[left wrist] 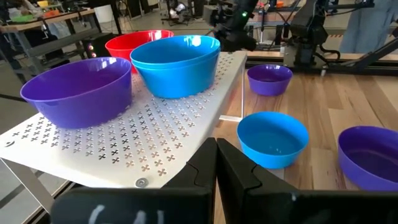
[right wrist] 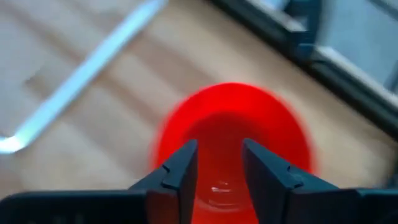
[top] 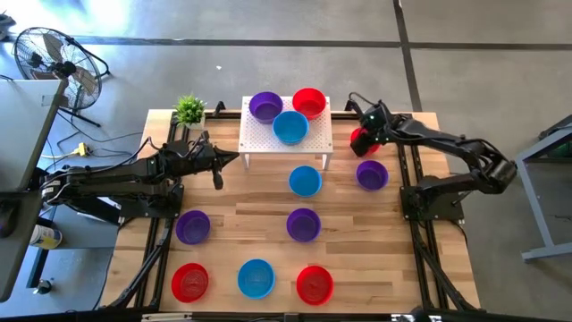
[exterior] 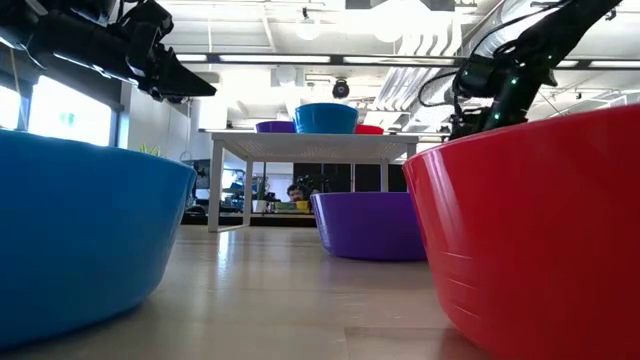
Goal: Pick & Place Mini bowls
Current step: Stack the red bowl on the red bowl on the shelf
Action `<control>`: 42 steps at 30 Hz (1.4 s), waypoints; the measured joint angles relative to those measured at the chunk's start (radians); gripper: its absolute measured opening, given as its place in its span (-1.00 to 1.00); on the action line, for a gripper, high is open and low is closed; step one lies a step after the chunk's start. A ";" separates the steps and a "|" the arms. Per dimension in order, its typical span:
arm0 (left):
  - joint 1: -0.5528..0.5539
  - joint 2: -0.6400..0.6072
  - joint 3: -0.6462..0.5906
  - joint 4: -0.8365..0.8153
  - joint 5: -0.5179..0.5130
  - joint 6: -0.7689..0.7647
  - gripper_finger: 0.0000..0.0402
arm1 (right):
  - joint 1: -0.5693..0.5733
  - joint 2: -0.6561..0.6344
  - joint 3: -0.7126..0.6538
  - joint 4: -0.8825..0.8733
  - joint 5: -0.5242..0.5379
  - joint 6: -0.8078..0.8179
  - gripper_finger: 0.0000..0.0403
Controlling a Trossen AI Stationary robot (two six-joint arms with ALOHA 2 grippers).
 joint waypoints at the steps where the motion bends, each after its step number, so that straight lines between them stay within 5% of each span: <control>1: 0.000 0.000 0.000 0.000 0.000 0.000 -0.99 | -0.020 0.000 0.000 0.000 0.021 0.014 -0.39; 12: 0.000 0.000 0.000 -0.010 0.000 0.000 -0.99 | -0.193 0.094 0.000 -0.015 -0.021 0.074 -0.38; 42: 0.000 0.000 0.000 -0.015 0.000 0.000 -0.99 | -0.122 0.151 0.000 -0.028 0.024 0.119 -0.38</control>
